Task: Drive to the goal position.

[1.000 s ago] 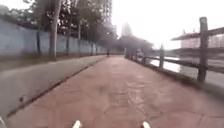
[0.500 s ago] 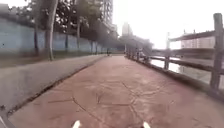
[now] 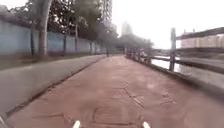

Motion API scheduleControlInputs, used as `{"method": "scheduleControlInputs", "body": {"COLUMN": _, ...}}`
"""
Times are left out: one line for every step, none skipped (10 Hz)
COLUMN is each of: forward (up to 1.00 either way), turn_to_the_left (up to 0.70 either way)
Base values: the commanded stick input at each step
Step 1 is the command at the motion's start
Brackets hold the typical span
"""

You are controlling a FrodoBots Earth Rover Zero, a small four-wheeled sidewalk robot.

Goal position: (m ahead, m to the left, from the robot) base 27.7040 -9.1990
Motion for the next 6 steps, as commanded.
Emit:
{"method": "scheduleControlInputs", "body": {"forward": 0.7, "turn_to_the_left": 0.0}}
{"method": "scheduleControlInputs", "body": {"forward": 0.7, "turn_to_the_left": 0.0}}
{"method": "scheduleControlInputs", "body": {"forward": 0.7, "turn_to_the_left": 0.0}}
{"method": "scheduleControlInputs", "body": {"forward": 0.7, "turn_to_the_left": 0.0}}
{"method": "scheduleControlInputs", "body": {"forward": 0.7, "turn_to_the_left": 0.0}}
{"method": "scheduleControlInputs", "body": {"forward": 0.7, "turn_to_the_left": 0.0}}
